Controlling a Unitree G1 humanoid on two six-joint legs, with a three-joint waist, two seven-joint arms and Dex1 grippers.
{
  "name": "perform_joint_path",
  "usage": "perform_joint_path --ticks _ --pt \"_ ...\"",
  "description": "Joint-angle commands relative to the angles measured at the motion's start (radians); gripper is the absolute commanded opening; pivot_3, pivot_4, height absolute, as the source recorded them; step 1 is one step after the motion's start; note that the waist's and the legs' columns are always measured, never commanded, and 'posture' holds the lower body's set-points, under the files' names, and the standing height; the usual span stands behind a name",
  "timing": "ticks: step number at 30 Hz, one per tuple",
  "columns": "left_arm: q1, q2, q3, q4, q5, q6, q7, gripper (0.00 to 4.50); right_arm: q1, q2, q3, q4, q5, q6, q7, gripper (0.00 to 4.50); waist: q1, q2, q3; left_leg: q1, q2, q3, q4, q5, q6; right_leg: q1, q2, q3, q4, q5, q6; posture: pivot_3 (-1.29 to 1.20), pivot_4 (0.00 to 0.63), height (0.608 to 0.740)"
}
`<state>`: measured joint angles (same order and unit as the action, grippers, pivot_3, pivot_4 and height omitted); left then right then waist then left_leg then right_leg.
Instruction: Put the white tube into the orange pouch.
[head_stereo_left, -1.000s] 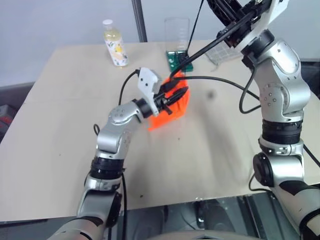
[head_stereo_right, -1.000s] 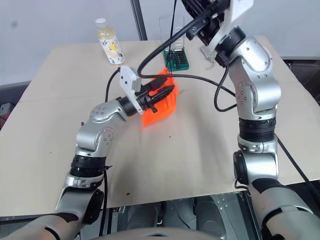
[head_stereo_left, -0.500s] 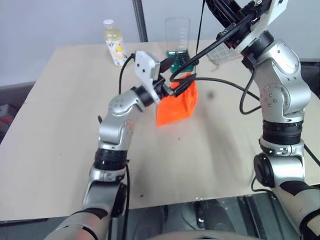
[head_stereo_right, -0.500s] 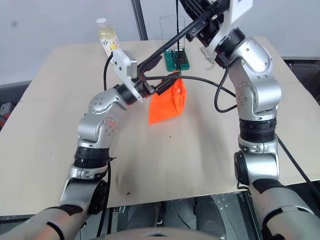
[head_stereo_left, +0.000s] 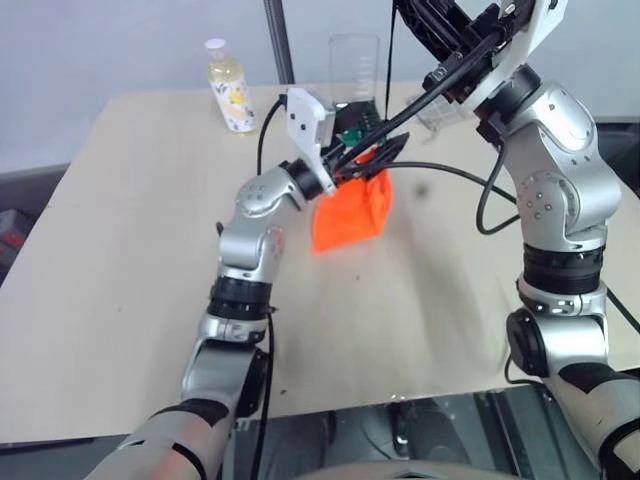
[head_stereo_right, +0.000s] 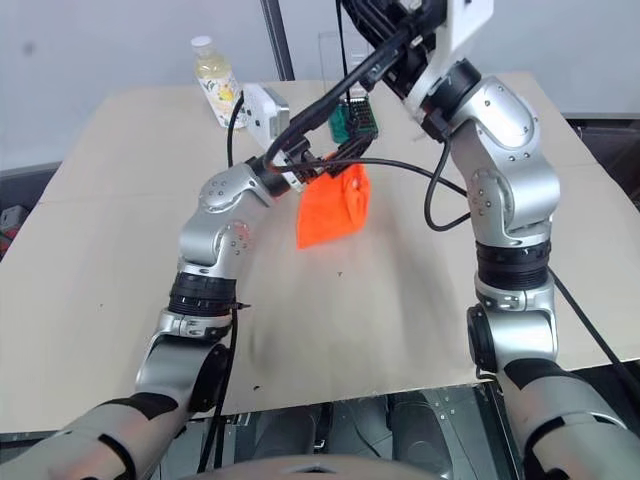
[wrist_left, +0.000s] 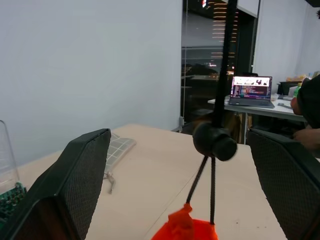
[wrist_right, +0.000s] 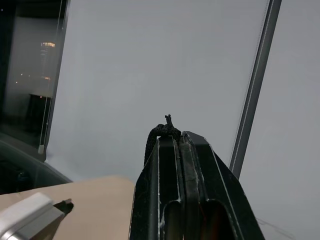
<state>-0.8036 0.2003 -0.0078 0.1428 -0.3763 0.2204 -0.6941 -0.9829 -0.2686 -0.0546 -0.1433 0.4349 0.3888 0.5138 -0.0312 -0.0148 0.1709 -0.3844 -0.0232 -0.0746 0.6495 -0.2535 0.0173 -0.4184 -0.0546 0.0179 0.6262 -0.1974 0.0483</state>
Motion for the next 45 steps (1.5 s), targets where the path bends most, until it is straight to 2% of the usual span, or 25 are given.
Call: perform_joint_path --ticks 1,7,8,9,11,12,13,17,28,37,45 --pt "-0.037 -0.007 0.015 -0.001 -0.017 -0.035 -0.02 4.47 -0.012 0.001 -0.004 -0.06 0.012 0.003 -0.016 0.0 0.0 0.0 0.0 0.0 0.0 0.0 0.0 0.0 0.0 0.0 0.0 0.0 0.0 0.0 0.0 0.0 0.15 0.74" --pt "-0.044 -0.015 0.018 0.017 -0.02 -0.049 -0.039 4.47 -0.011 0.004 -0.002 -0.066 0.013 0.008 -0.021 0.0 0.0 0.0 0.0 0.0 0.0 0.0 0.0 0.0 0.0 0.0 0.0 0.0 0.0 0.0 0.0 0.0 0.15 0.74" --pt "-0.045 -0.016 0.019 0.018 -0.021 -0.049 -0.04 3.97 -0.011 0.003 -0.002 -0.066 0.013 0.008 -0.021 0.0 0.0 0.0 0.0 0.0 0.0 0.0 0.0 0.0 0.0 0.0 0.0 0.0 0.0 0.0 0.0 0.0 0.15 0.74" --pt "-0.045 -0.015 0.019 0.018 -0.02 -0.05 -0.041 3.71 -0.011 0.003 -0.002 -0.065 0.013 0.008 -0.021 0.0 0.0 0.0 0.0 0.0 0.0 0.0 0.0 0.0 0.0 0.0 0.0 0.0 0.0 0.0 0.0 0.0 0.15 0.74" --pt "-0.045 -0.014 0.021 0.019 -0.02 -0.052 -0.043 2.7 -0.011 0.003 -0.003 -0.062 0.012 0.006 -0.019 0.0 0.0 0.0 0.0 0.0 0.0 0.0 0.0 0.0 0.0 0.0 0.0 0.0 0.0 0.0 0.0 0.0 0.15 0.74" --pt "-0.044 -0.015 0.022 0.02 -0.02 -0.053 -0.043 2.52 -0.011 0.002 -0.003 -0.06 0.012 0.005 -0.018 0.0 -0.001 0.0 0.0 0.0 0.0 0.0 0.0 0.0 0.0 0.0 0.0 0.0 0.0 0.0 0.0 0.0 0.15 0.74" --pt "-0.043 -0.015 0.022 0.017 -0.02 -0.053 -0.043 1.93 -0.01 0.001 -0.003 -0.059 0.011 0.005 -0.016 0.0 -0.001 0.0 0.0 0.0 0.0 0.0 0.0 0.0 0.0 0.0 0.0 0.0 0.0 0.0 0.0 0.0 0.15 0.74" --pt "-0.024 -0.019 0.013 0.004 -0.016 -0.051 -0.046 0.24 -0.008 0.001 -0.002 -0.055 0.01 0.002 -0.013 0.0 -0.001 0.0 0.0 0.0 0.0 0.0 0.0 0.0 0.0 0.0 0.0 0.0 0.0 0.0 0.0 0.0 0.15 0.74" --pt "0.04 -0.002 -0.011 -0.024 0.018 -0.046 -0.043 0.19 -0.034 -0.014 -0.023 -0.053 0.02 0.008 -0.01 0.0 -0.001 0.0 0.0 0.0 0.0 0.0 0.0 0.0 0.0 0.0 0.0 0.0 0.0 0.0 0.0 0.0 0.15 0.74" --pt "0.137 0.035 -0.046 -0.072 0.051 -0.021 -0.052 0.19 -0.121 -0.063 -0.123 -0.006 0.097 0.009 -0.033 0.0 -0.001 0.0 0.0 0.0 0.0 0.0 0.0 0.0 0.0 0.0 0.0 0.0 0.0 0.0 0.0 0.0 0.15 0.74" --pt "0.211 0.086 -0.099 -0.056 0.11 -0.039 -0.066 0.19 -0.234 -0.072 -0.237 0.028 0.216 0.032 -0.12 0.0 0.0 0.0 0.0 0.0 0.0 0.0 0.0 0.0 0.0 0.0 0.0 0.0 0.0 0.0 0.0 0.0 0.15 0.74"
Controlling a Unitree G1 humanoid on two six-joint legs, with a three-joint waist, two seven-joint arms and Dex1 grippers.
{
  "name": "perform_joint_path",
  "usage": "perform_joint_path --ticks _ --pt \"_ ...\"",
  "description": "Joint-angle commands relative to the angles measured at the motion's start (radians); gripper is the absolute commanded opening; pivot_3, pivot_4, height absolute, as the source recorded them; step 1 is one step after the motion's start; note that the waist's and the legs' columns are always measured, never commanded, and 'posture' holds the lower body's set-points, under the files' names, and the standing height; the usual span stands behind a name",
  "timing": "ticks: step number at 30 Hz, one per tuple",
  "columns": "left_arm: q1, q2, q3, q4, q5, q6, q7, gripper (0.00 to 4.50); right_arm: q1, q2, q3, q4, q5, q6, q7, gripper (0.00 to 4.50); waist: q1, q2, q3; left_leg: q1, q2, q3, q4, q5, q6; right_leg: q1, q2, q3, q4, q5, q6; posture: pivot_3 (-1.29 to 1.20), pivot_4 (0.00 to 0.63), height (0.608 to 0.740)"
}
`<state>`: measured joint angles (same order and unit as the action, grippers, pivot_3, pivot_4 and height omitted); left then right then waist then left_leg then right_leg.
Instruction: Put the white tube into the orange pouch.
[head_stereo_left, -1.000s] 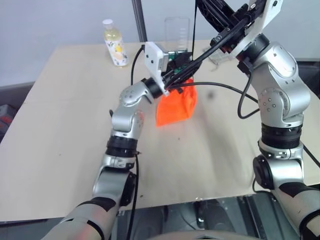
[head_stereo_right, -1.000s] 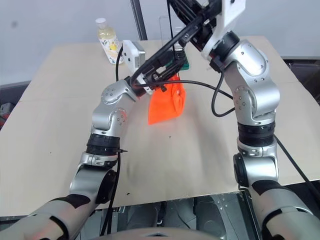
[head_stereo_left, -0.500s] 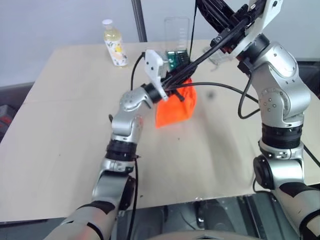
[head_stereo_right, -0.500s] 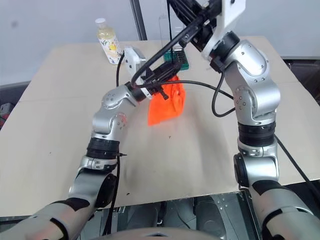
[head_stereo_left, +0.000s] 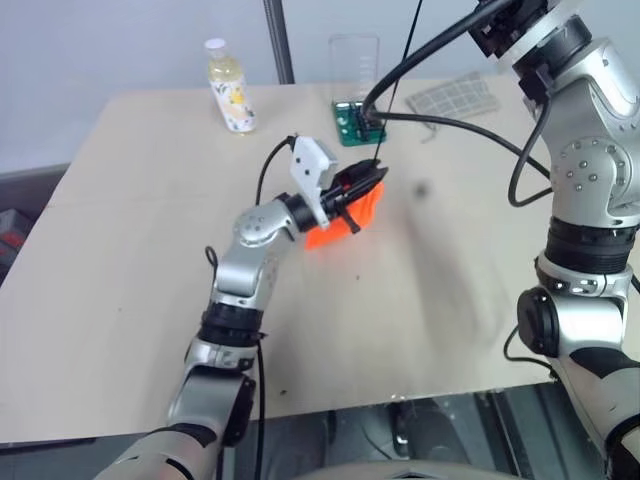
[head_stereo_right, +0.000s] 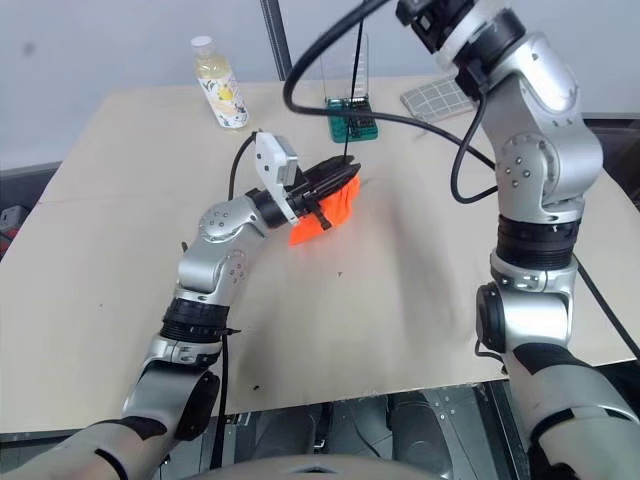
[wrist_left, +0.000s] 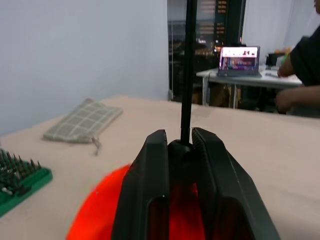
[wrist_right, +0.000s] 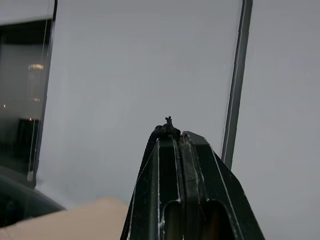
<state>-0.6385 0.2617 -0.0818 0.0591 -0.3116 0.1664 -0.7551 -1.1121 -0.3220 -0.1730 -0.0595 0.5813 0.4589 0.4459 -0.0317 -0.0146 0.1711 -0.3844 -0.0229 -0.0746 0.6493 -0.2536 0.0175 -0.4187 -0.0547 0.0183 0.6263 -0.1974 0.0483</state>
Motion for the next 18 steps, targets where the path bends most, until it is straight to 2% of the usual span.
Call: perform_joint_path --ticks 1,5,6,7,8,9,10,11,12,14,18 --pt "0.05 0.028 -0.028 0.029 0.047 0.013 -0.005 0.19 -0.109 -0.019 -0.125 -0.053 0.081 -0.035 -0.061 0.0 0.0 0.0 0.0 0.0 0.0 0.0 0.0 0.0 0.0 0.0 0.0 0.0 0.0 0.0 0.0 0.0 0.15 0.74" --pt "0.08 0.046 -0.033 0.004 0.005 0.036 -0.049 0.19 -0.079 -0.044 -0.098 -0.057 0.078 -0.026 -0.053 0.0 0.0 0.0 0.0 -0.001 0.0 0.0 0.0 0.0 0.0 -0.001 0.0 0.0 0.0 0.0 0.0 0.0 0.15 0.74" --pt "0.086 0.049 -0.034 -0.008 -0.002 0.04 -0.055 1.22 -0.063 -0.05 -0.083 -0.066 0.071 -0.021 -0.044 0.0 0.0 0.0 0.0 -0.001 0.0 0.0 0.0 0.0 0.0 -0.001 0.0 0.0 0.0 0.0 0.0 0.0 0.15 0.74" --pt "0.086 0.046 -0.03 -0.011 0.002 0.038 -0.042 1.62 -0.048 -0.056 -0.071 -0.076 0.07 -0.013 -0.034 0.0 0.0 0.001 0.0 -0.001 0.0 0.0 0.0 0.0 0.0 -0.001 0.0 0.0 0.0 0.0 0.0 0.0 0.15 0.74" --pt "0.083 0.042 -0.026 -0.011 0.009 0.038 -0.028 1.99 -0.026 -0.068 -0.055 -0.092 0.077 0.012 -0.019 0.28 0.0 0.001 0.0 -0.001 0.0 0.001 0.0 0.0 0.0 -0.001 0.0 0.0 0.0 0.0 0.0 0.0 0.15 0.74" --pt "0.08 0.041 -0.022 -0.01 0.014 0.04 -0.017 2.59 -0.005 -0.082 -0.035 -0.109 0.083 0.035 0.003 0.6 0.002 0.001 0.0 -0.002 0.0 0.0 0.0 0.0 0.0 -0.002 0.0 0.0 0.0 0.0 0.0 0.0 0.15 0.74" --pt "0.08 0.041 -0.02 -0.012 0.016 0.046 -0.01 2.72 0.016 -0.098 -0.016 -0.122 0.078 0.053 0.023 0.68 0.002 0.001 0.0 -0.005 0.0 0.0 0.0 0.0 0.0 -0.005 0.0 0.0 0.0 0.0 0.0 0.0 0.15 0.74" --pt "0.082 0.043 -0.019 -0.016 0.017 0.05 -0.008 2.91 0.028 -0.109 -0.005 -0.127 0.073 0.063 0.033 1.05 0.003 0.001 0.0 -0.006 0.0 0.0 0.001 0.0 0.0 -0.005 0.0 -0.001 0.0 0.0 0.0 0.0 0.15 0.74" --pt "0.085 0.047 -0.018 -0.025 0.019 0.053 -0.006 3.46 0.036 -0.117 0.001 -0.129 0.068 0.07 0.04 1.59 0.003 0.001 0.0 -0.007 0.0 0.0 0.001 0.0 0.0 -0.005 0.0 -0.002 0.0 0.0 0.0 0.0 0.15 0.74" --pt "0.096 0.056 -0.013 -0.052 0.012 0.067 -0.003 3.46 0.051 -0.136 0.005 -0.132 0.069 0.087 0.051 2.25 0.002 0.001 0.0 -0.007 0.0 0.0 0.002 0.0 0.0 -0.005 0.0 -0.001 0.0 0.0 0.0 0.0 0.15 0.74" --pt "0.137 0.086 0.005 -0.105 0.001 0.098 0.007 3.46 0.109 -0.188 -0.016 -0.123 0.064 0.111 0.084 2.25 0.002 0.001 0.0 -0.006 0.0 0.0 0.002 0.0 0.0 -0.005 0.0 -0.001 0.001 0.0 0.0 0.0 0.15 0.74"
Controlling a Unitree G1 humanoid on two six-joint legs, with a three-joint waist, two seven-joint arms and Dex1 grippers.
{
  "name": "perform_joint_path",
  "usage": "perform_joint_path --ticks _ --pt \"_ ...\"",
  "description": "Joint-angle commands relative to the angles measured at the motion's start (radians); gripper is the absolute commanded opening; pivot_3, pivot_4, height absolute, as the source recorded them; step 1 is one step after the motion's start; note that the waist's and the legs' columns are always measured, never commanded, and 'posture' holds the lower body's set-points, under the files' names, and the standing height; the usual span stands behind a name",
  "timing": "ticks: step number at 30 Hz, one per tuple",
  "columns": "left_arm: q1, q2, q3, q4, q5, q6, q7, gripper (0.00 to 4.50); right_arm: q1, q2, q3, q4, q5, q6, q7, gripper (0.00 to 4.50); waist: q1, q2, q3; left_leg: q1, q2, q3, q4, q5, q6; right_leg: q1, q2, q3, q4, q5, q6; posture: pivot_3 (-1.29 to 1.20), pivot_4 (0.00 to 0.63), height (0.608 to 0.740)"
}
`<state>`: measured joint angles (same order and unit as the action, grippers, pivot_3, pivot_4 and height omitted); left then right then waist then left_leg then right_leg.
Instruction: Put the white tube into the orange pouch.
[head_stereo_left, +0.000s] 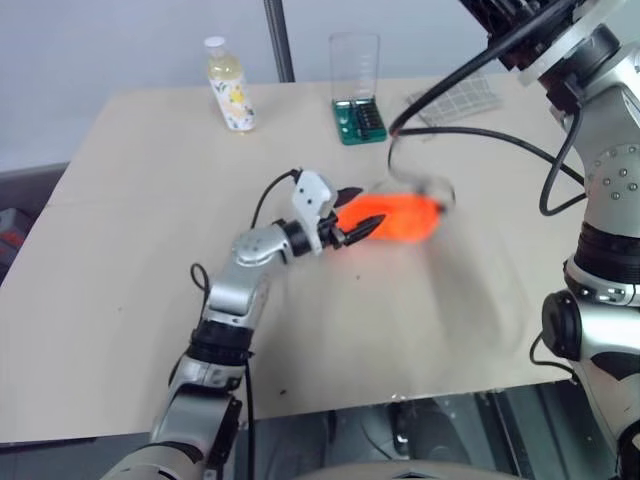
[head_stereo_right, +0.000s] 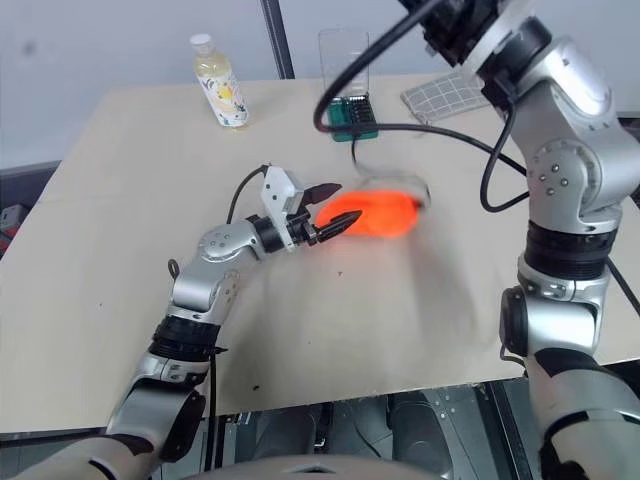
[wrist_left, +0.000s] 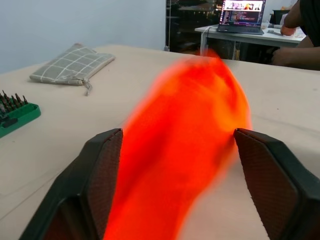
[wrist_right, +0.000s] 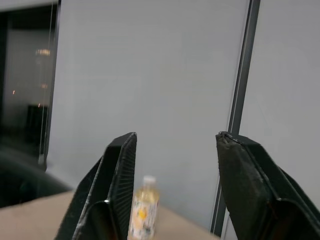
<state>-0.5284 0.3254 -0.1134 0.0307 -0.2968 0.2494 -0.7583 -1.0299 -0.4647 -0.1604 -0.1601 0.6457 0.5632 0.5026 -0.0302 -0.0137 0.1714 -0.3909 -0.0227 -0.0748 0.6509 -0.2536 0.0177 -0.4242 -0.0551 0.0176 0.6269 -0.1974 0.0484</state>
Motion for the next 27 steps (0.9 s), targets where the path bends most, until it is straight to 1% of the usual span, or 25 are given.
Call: perform_joint_path --ticks 1,4,6,10,14,16,17,19,21,22,25,27 --pt "0.04 0.029 0.042 -0.094 -0.02 0.025 0.012 3.46 0.045 -0.064 -0.033 -0.02 -0.004 0.01 0.036 2.25 0.001 0.0 0.0 0.0 0.0 0.0 0.0 0.0 0.0 0.0 0.0 0.0 0.0 0.0 0.0 0.0 0.15 0.74" --pt "0.108 0.071 0.075 -0.187 -0.047 0.076 0.014 3.46 0.14 -0.143 -0.043 -0.016 -0.012 0.029 0.09 2.25 0.003 0.0 0.0 -0.001 0.0 0.0 0.0 0.0 0.0 0.0 0.0 0.0 -0.001 0.0 0.0 0.0 0.15 0.74" --pt "0.178 0.114 0.107 -0.265 -0.065 0.121 0.022 3.46 0.234 -0.187 -0.058 -0.014 -0.007 0.043 0.123 2.25 0.005 0.0 0.0 -0.002 0.001 0.0 0.0 0.0 0.0 0.0 -0.001 0.0 -0.002 0.0 0.0 0.0 0.15 0.74" --pt "0.366 0.206 0.204 -0.399 -0.104 0.201 0.034 3.46 0.476 -0.259 -0.071 -0.034 -0.001 0.035 0.237 2.25 0.013 0.0 0.0 -0.002 0.003 0.001 0.0 0.0 0.0 -0.002 -0.001 0.001 -0.001 0.0 0.0 0.0 0.15 0.74" --pt "0.574 0.279 0.287 -0.468 -0.096 0.199 0.021 3.46 0.68 -0.301 -0.079 0.018 -0.032 -0.028 0.346 2.25 0.016 0.001 0.001 -0.002 0.004 0.002 -0.001 0.0 0.0 -0.002 -0.001 0.002 -0.001 0.0 0.0 0.0 0.15 0.74" --pt "0.659 0.294 0.332 -0.489 -0.105 0.197 0.02 3.46 0.772 -0.334 -0.065 0.09 -0.099 -0.115 0.414 2.25 0.017 0.001 0.001 -0.002 0.004 0.004 0.0 0.0 0.0 -0.002 0.0 0.002 -0.001 0.0 0.0 0.0 0.15 0.74" --pt "0.686 0.299 0.346 -0.496 -0.104 0.191 0.022 3.46 0.799 -0.345 -0.064 0.111 -0.115 -0.139 0.439 2.25 0.019 0.001 0.001 -0.001 0.004 0.005 0.001 0.0 0.001 -0.001 -0.001 0.002 -0.002 -0.001 0.0 0.0 0.15 0.74" --pt "0.784 0.303 0.406 -0.505 -0.103 0.17 0.015 3.46 0.854 -0.363 -0.082 0.224 -0.151 -0.23 0.498 2.25 0.021 0.0 0.001 0.002 0.004 0.009 0.002 0.0 0.001 0.003 -0.001 0.002 -0.002 -0.003 -0.003 0.0 0.15 0.74" --pt "0.846 0.289 0.445 -0.504 -0.115 0.149 0.012 3.46 0.872 -0.36 -0.106 0.304 -0.162 -0.313 0.537 2.25 0.018 0.0 0.001 0.01 0.007 0.013 0.001 -0.001 0.001 0.01 0.0 0.003 -0.003 -0.006 0.0 0.0 0.15 0.74" --pt "0.867 0.284 0.448 -0.496 -0.107 0.131 0.013 3.46 0.882 -0.359 -0.113 0.334 -0.161 -0.346 0.569 2.25 0.018 0.0 0.002 0.011 0.007 0.014 0.001 -0.001 0.001 0.01 0.0 0.004 -0.003 -0.006 0.0 0.0 0.15 0.74" --pt "0.896 0.273 0.447 -0.491 -0.097 0.104 0.023 3.46 0.898 -0.36 -0.124 0.378 -0.15 -0.379 0.628 2.25 0.017 0.0 0.001 0.012 0.009 0.016 0.002 -0.001 0.001 0.01 0.002 0.005 -0.002 -0.005 0.0 0.0 0.15 0.74" --pt "0.892 0.26 0.446 -0.503 -0.115 0.104 0.03 3.46 0.895 -0.36 -0.129 0.388 -0.141 -0.38 0.653 2.25 0.017 0.0 0.001 0.013 0.009 0.016 0.002 -0.001 0.001 0.01 0.003 0.005 -0.001 -0.005 0.0 0.0 0.15 0.74"
